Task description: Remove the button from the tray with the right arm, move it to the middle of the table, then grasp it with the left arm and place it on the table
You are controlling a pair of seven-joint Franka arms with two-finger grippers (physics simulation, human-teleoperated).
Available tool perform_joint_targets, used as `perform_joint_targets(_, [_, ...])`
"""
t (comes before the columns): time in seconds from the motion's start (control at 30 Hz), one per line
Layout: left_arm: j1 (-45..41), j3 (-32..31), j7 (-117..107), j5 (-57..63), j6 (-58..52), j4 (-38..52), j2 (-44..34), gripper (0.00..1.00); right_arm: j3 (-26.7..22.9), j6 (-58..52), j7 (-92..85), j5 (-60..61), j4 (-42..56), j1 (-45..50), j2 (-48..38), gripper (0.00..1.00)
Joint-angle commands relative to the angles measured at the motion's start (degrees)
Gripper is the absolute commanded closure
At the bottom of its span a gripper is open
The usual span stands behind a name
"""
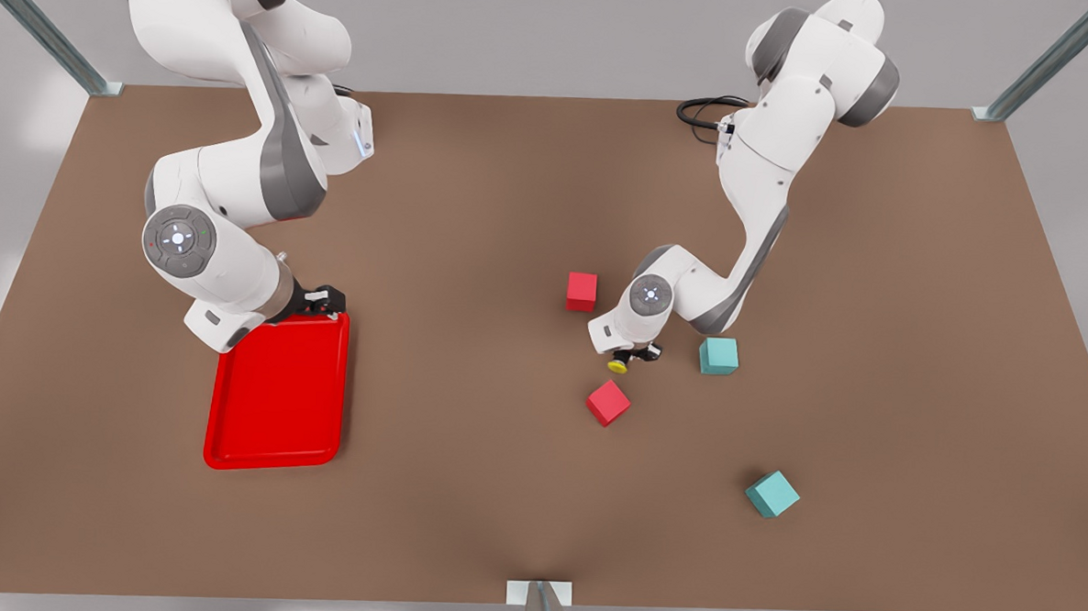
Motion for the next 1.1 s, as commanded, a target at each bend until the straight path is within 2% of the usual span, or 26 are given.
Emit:
perform_joint_targets(0.0, [0.0,0.0,1.4,-0.5,0.1,0.0,0.0,0.54,0.0,-0.1,-0.2,0.0,0.1,0.0,-0.1,0.00])
perform_joint_targets(0.47, [0.0,0.2,1.5,-0.5,-0.6,0.1,-1.3,0.55,-0.1,-0.2,-0.3,0.0,0.1,-0.4,-0.1,0.00])
perform_joint_targets(0.8, [0.0,0.8,-0.9,-1.8,-14.1,1.2,-11.5,0.55,-0.1,-0.2,-0.3,0.0,0.3,-0.4,-0.1,0.00])
perform_joint_targets(0.87, [-0.1,0.8,-12.4,-1.9,-21.2,7.3,-11.7,0.55,-0.1,-0.2,-0.2,0.0,0.3,-0.4,-0.1,0.00])
perform_joint_targets(0.93, [-0.3,0.8,-39.2,0.8,-25.2,13.0,-11.5,0.55,-0.2,-0.2,-0.2,-0.1,0.4,-0.4,-0.1,0.00])
perform_joint_targets(0.97, [-0.5,0.8,-49.4,5.9,-27.0,14.6,-11.5,0.55,-0.1,-0.2,-0.2,0.0,0.4,-0.7,-0.1,0.00])
perform_joint_targets(1.07, [-1.3,0.8,-58.5,12.0,-25.9,14.7,-11.2,0.55,-0.1,-0.2,-0.3,-0.1,0.4,-0.8,-0.1,0.00])
